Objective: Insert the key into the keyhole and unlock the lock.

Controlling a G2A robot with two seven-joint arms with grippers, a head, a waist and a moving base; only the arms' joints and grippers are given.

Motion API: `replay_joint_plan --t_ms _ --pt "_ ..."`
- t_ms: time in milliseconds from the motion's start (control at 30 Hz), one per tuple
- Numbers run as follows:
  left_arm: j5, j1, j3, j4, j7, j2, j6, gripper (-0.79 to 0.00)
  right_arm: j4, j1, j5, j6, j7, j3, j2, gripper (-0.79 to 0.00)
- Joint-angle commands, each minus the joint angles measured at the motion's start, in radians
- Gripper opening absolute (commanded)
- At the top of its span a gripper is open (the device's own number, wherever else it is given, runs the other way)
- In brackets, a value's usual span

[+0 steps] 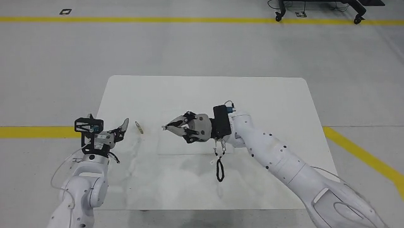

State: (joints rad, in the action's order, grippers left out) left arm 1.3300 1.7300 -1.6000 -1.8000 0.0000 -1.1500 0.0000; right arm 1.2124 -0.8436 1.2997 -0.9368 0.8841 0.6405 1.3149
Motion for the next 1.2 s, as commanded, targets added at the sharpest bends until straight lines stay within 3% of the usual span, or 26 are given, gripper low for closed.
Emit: replay_joint_plan --t_ms 0,300,367,433,500,667,767,833,967,1167 --pt "0.0 0.0 0.0 0.0 0.0 0.0 0.0 0.0 0.009 0.0 -0.062 -0.018 -0.018 0.002 -0.005 -0.785" --pt "0.0 0.0 0.0 0.0 0.0 0.0 0.0 0.0 0.025 -0.011 -0.118 -0.037 -0.038 0.016 -0.013 -0.785" --pt "0.114 -0.006 -0.007 0.002 0.067 0.002 0.053 0.0 0.025 -0.011 -0.118 -0.037 -0.038 0.016 -0.013 -0.785" --pt "-0.008 0.001 0.017 0.005 0.122 -0.002 -0.05 0.0 0.025 -0.011 -0.118 -0.037 -0.038 0.016 -0.013 -0.785" --pt "-0.147 -0.015 -0.029 0.02 0.109 0.001 -0.162 0.0 0.025 -0.011 -0.118 -0.037 -0.038 0.016 -0.013 -0.785" --pt "-0.664 -0.09 -0.093 0.064 -0.102 0.009 -0.475 0.0 0.025 -0.011 -0.118 -0.037 -0.038 0.016 -0.013 -0.785" --pt "-0.934 -0.136 -0.092 0.097 -0.322 0.019 -0.586 0.0 0.025 -0.011 -0.118 -0.037 -0.038 0.016 -0.013 -0.785" --pt "-1.075 -0.175 -0.08 0.121 -0.481 0.028 -0.615 0.0 0.025 -0.011 -0.118 -0.037 -0.038 0.016 -0.013 -0.785" --pt "-1.311 -0.246 -0.064 0.171 -0.697 0.042 -0.625 0.0 0.025 -0.011 -0.118 -0.037 -0.038 0.016 -0.013 -0.785" --pt "-1.767 -0.376 -0.056 0.317 -1.086 0.064 -0.576 0.0 0.025 -0.011 -0.118 -0.037 -0.038 0.016 -0.013 -0.785"
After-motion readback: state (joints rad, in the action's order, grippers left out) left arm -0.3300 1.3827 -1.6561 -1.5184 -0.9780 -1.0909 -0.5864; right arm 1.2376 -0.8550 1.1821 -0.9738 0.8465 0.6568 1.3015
